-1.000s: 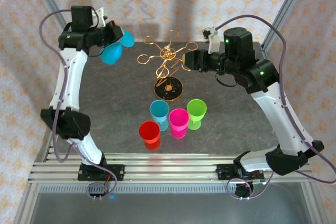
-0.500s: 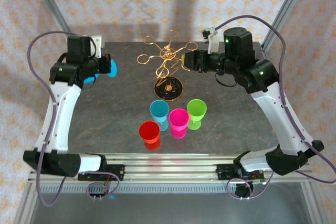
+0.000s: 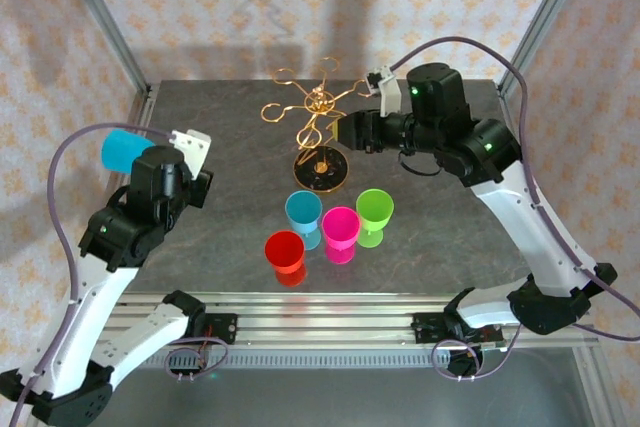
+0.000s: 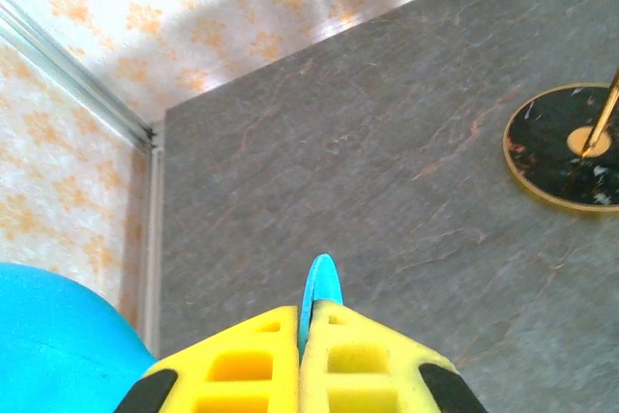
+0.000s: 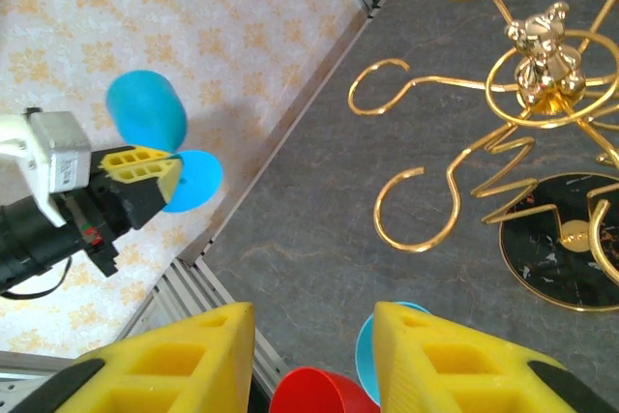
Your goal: Take the wine glass off the wine glass rack
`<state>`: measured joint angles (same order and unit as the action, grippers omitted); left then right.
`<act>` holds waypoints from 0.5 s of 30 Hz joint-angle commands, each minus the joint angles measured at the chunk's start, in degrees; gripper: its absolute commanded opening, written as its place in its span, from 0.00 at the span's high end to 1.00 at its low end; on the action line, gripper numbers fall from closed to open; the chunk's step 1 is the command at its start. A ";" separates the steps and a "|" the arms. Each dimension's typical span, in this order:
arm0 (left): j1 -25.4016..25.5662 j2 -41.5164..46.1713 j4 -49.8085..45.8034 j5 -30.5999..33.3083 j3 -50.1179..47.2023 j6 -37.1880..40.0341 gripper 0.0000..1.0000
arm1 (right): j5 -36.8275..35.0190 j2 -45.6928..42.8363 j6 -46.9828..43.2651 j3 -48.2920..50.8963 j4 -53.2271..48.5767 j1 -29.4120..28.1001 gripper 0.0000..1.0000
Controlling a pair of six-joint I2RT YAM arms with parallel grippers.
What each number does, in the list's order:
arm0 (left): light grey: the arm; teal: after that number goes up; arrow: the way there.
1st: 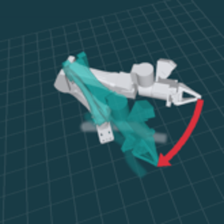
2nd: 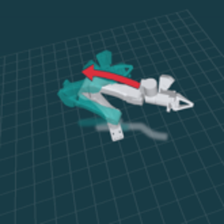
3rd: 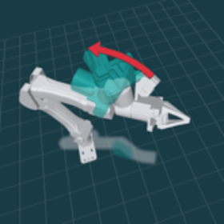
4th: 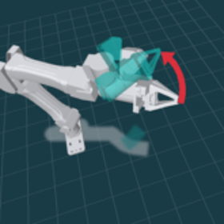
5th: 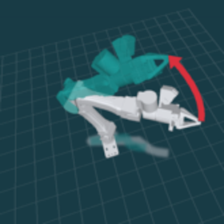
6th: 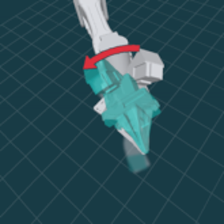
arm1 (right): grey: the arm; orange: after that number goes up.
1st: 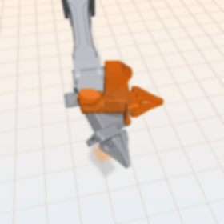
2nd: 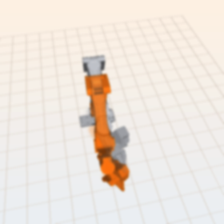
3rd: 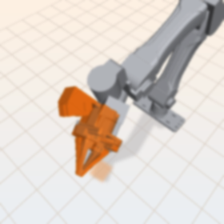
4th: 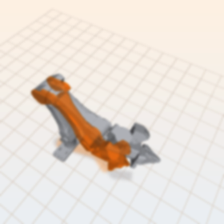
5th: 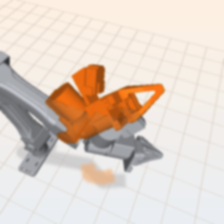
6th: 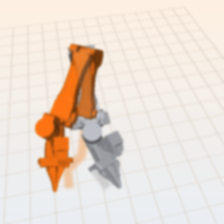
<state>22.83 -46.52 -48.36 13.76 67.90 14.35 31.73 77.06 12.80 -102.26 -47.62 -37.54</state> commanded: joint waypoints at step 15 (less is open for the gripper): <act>17.81 14.01 4.94 26.74 -17.92 24.68 1.00 | -11.05 5.26 -3.13 -12.63 -8.64 -11.19 0.63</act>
<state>38.74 -35.42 -46.09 33.56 52.49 32.36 24.36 80.20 11.29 -109.71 -53.43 -46.74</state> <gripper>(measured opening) 0.052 0.367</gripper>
